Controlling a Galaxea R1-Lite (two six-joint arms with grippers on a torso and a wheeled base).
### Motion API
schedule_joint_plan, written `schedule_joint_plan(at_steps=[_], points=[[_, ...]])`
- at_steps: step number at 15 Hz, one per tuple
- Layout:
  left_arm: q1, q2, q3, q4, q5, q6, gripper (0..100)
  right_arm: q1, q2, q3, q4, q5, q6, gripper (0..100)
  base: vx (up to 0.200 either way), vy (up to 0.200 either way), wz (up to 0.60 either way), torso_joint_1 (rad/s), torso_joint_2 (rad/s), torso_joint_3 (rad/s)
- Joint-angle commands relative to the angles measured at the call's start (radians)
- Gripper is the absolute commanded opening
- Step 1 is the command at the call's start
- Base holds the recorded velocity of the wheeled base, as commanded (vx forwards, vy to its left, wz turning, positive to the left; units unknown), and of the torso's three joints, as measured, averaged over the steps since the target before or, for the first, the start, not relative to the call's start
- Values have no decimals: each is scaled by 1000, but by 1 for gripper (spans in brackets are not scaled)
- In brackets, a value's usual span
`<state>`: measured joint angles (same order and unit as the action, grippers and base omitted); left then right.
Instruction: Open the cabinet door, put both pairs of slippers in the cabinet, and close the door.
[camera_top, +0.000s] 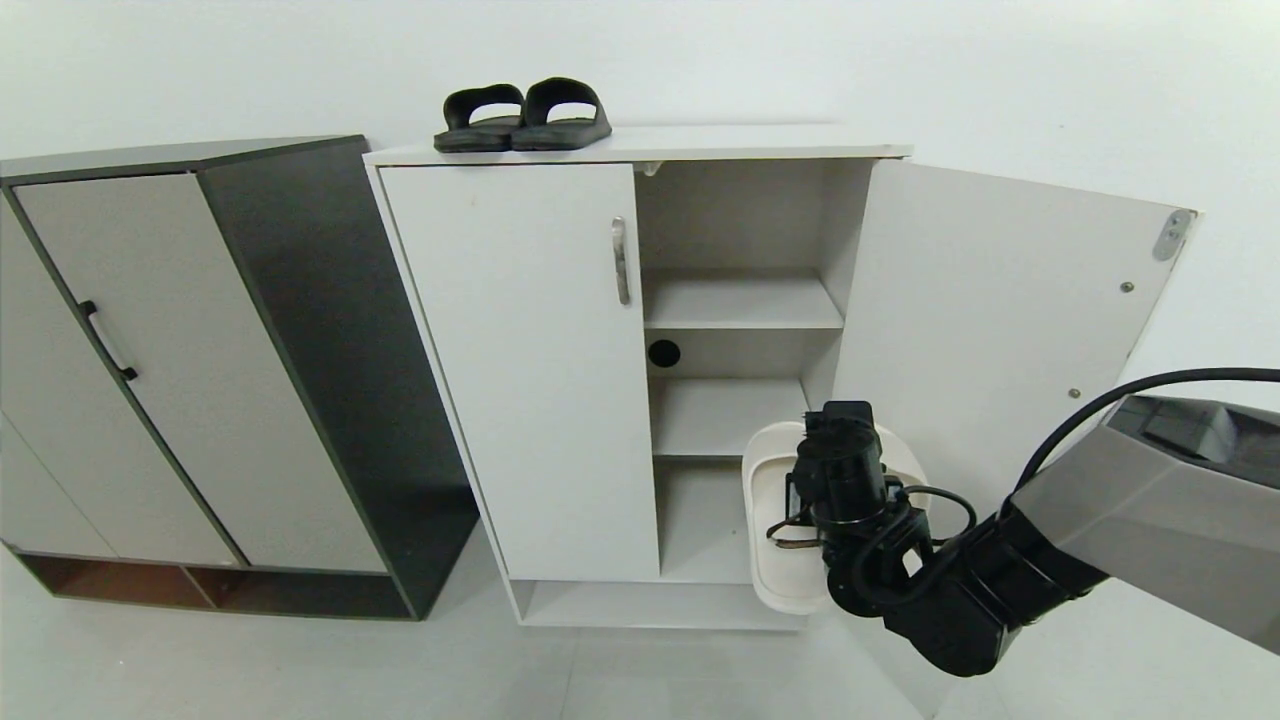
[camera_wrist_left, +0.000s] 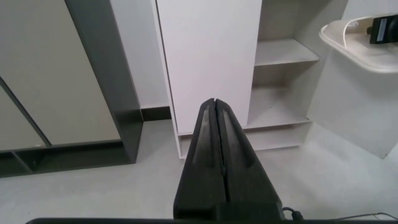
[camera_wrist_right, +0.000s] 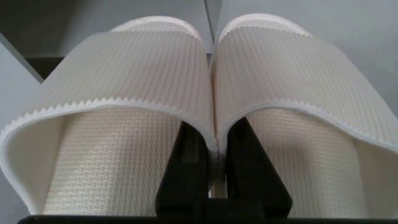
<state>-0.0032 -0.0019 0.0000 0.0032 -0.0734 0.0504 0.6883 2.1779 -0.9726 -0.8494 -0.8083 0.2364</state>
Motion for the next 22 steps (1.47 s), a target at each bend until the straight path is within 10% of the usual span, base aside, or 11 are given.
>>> schedule_joint_plan(at_steps=[1,22], points=[[0,2,0,0,0,0,0,-1,2,0,0,0,0,0,0,0,0,0,0,0],[0,2,0,1,4,-6,0,88,171,-118,-80,64,-2,0,0,0,0,1,1,-57]])
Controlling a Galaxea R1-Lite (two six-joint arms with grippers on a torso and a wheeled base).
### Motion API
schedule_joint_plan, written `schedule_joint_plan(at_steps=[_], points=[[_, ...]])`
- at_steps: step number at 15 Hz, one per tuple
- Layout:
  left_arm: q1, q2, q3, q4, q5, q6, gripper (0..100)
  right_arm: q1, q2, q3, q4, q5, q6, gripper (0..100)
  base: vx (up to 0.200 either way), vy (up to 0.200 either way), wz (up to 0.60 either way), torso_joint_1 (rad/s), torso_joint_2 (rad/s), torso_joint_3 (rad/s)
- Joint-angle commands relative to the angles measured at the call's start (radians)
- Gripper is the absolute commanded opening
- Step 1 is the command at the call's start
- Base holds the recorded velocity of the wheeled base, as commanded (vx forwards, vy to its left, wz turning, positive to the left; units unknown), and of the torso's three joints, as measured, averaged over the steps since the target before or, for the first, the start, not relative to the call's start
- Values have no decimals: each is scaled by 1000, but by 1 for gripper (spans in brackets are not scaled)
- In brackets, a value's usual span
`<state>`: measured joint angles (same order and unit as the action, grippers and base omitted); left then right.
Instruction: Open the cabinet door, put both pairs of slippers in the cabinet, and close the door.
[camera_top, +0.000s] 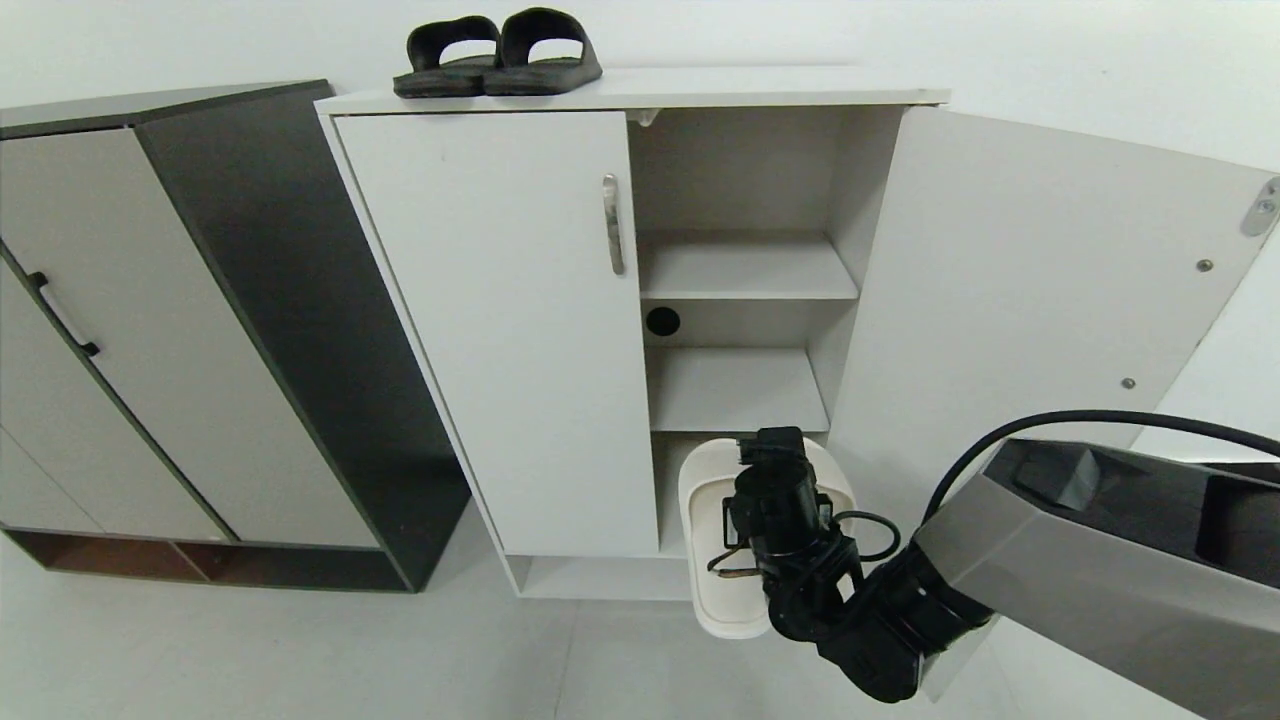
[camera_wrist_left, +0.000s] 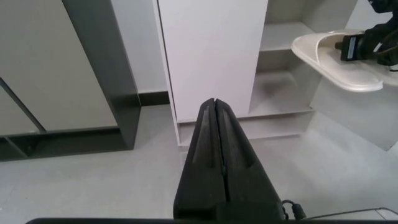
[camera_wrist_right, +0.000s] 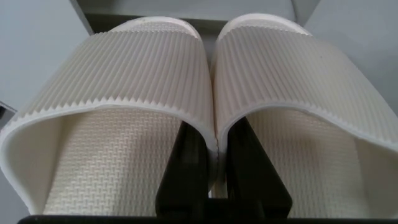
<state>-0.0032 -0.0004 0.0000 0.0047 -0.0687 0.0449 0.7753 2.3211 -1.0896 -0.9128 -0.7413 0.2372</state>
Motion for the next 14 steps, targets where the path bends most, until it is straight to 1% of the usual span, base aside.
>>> schedule_joint_plan(at_steps=[1,4,6,8,10,14], points=[[0,0,0,0,0,3,0,1,41,0,-52,-3,-10,0,0,0,0,2,2,-183],[0,0,0,0,0,1,0,7,73,17,-206,-13,-79,0,0,0,0,7,-1,-162],[0,2,0,-2,0,1,0,5,93,34,-313,-13,-138,0,0,0,0,0,0,0],[0,0,0,-2,0,1,0,2,107,34,-342,-15,-154,0,0,0,0,0,0,0],[0,0,0,-2,0,1,0,1,112,34,-342,-15,-154,0,0,0,0,0,0,0],[0,0,0,0,0,1,0,-1,113,31,-339,-17,-156,0,200,0,0,0,2,2]])
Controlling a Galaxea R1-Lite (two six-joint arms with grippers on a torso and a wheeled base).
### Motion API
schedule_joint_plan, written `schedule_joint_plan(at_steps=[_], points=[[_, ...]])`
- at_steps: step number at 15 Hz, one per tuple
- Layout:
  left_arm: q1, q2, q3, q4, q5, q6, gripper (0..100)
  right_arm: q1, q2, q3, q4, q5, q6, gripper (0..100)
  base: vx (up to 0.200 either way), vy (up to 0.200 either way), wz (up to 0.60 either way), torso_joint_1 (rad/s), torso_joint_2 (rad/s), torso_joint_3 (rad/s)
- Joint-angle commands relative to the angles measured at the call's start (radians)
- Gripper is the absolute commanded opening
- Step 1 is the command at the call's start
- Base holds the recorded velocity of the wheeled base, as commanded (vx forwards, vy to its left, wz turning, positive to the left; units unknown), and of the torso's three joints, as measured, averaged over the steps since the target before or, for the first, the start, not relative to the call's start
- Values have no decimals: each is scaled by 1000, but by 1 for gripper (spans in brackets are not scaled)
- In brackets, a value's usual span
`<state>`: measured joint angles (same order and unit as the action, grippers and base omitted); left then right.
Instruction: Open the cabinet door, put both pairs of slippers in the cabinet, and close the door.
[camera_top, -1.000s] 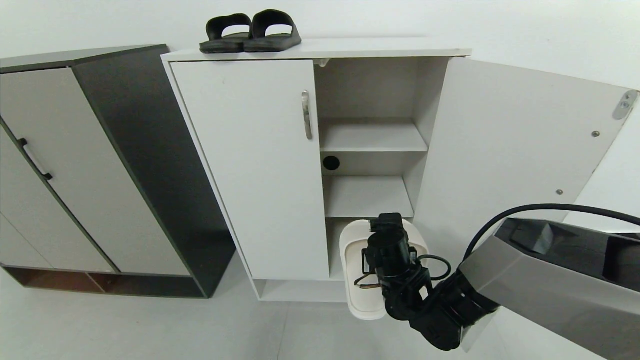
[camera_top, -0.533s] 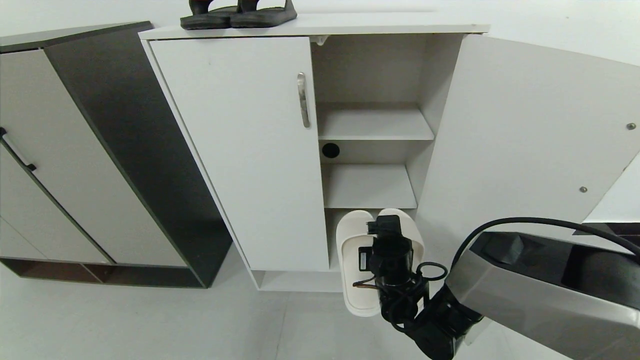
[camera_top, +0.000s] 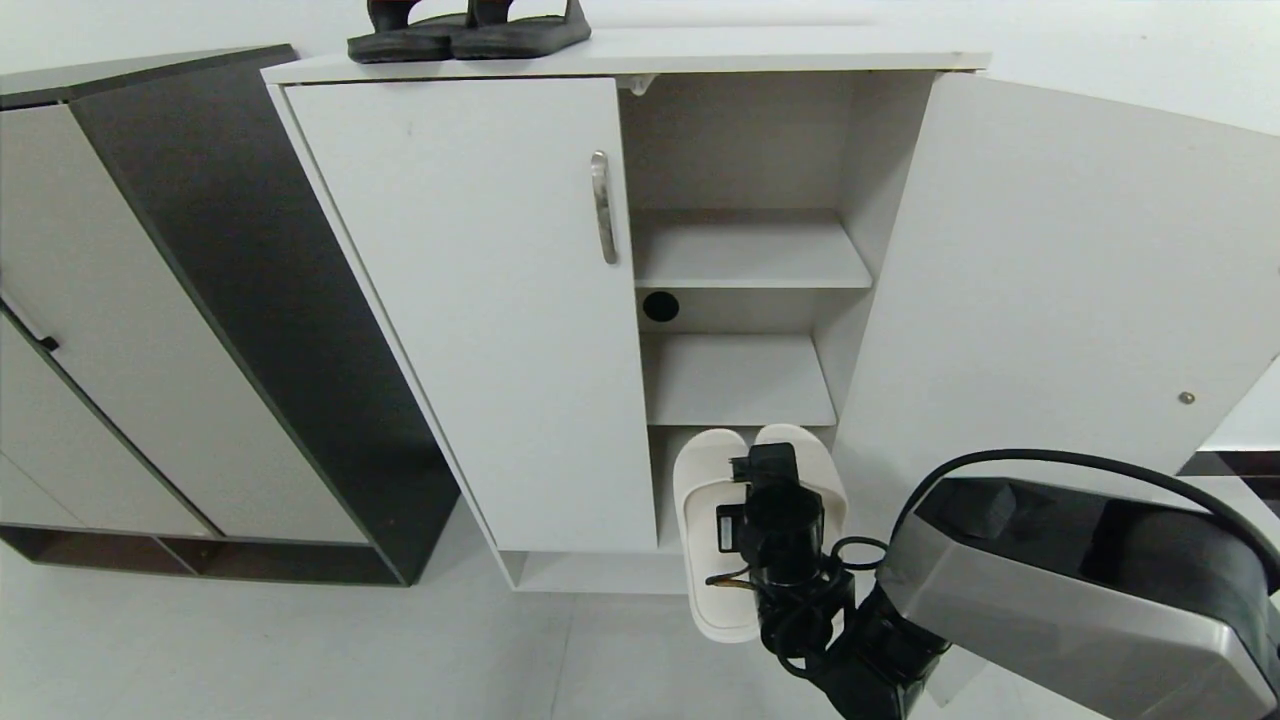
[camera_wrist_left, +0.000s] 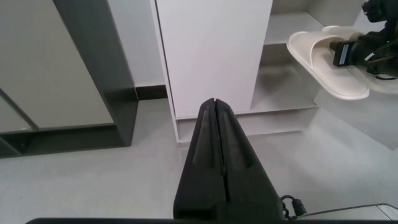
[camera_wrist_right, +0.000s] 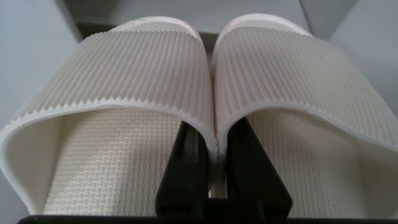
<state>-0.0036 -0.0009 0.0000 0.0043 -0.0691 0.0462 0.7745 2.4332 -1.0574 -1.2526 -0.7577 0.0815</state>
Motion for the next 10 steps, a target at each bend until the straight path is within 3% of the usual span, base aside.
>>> schedule_joint_plan(at_steps=[1,10], points=[[1,2,0,0,0,0,0,0,1,-3,-1,-3,0,0,200,0,0,2,2,-2],[1,1,0,0,0,-2,0,-7,1,-7,-1,-3,-2,0,200,0,0,4,1,2]])
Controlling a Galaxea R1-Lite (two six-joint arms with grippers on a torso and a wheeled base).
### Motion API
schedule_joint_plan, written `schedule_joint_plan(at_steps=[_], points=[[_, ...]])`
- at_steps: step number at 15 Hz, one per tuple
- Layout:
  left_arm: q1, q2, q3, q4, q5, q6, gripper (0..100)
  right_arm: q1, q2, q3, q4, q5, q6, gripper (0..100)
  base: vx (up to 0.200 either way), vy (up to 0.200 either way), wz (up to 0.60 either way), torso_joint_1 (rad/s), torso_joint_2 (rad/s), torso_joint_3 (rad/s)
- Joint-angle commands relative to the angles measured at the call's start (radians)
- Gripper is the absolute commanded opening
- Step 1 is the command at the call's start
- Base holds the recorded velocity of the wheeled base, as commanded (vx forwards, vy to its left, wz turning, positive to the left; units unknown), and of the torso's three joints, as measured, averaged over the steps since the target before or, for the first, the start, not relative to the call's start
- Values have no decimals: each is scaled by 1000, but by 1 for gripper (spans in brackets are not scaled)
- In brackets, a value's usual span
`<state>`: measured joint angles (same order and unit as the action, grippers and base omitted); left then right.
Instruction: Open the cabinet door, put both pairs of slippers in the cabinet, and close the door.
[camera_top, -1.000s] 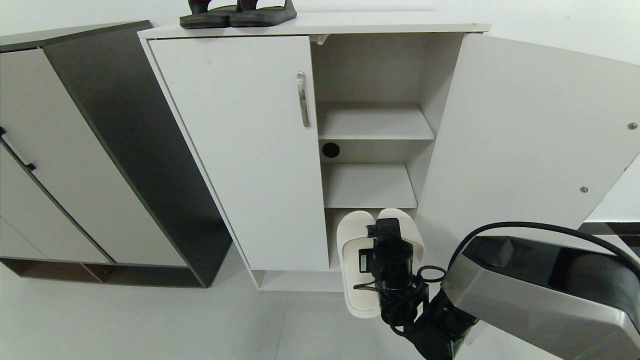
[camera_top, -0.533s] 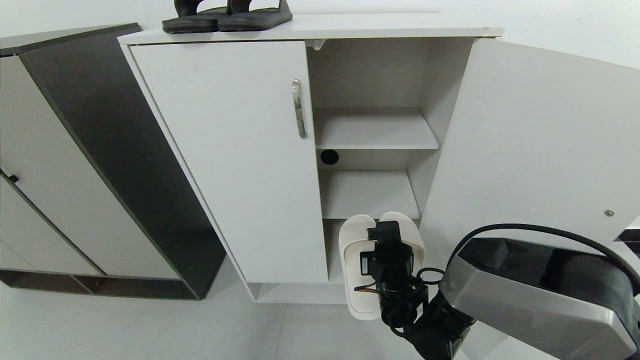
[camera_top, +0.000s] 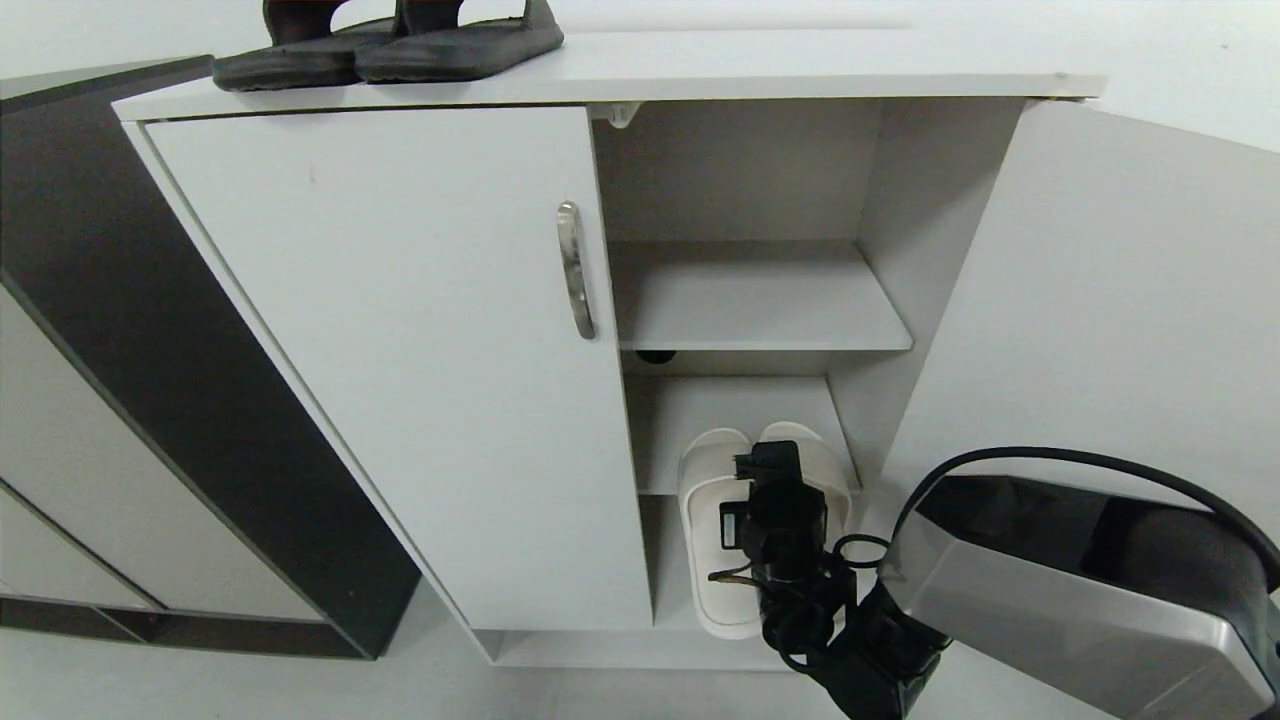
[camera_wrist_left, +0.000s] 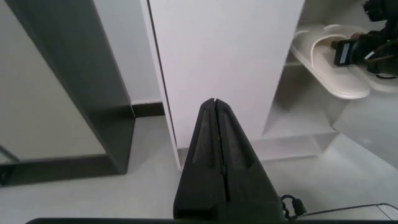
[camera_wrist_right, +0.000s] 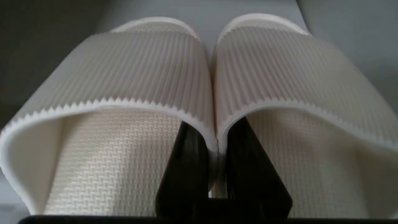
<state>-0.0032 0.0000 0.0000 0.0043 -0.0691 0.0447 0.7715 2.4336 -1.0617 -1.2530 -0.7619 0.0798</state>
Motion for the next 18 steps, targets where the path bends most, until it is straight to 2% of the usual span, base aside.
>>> schedule_joint_plan(at_steps=[1,8,12,18], points=[[0,2,0,0,0,-2,0,-11,5,-12,1,1,0,0,200,0,0,2,2,2],[0,0,0,0,0,-3,0,-43,45,-73,35,7,0,0,0,0,0,0,0,0],[0,0,0,0,0,-3,0,-86,108,-184,56,9,3,0,0,0,0,0,0,0],[0,0,0,0,2,-12,0,-127,176,-416,221,16,11,0,0,0,0,0,0,0]])
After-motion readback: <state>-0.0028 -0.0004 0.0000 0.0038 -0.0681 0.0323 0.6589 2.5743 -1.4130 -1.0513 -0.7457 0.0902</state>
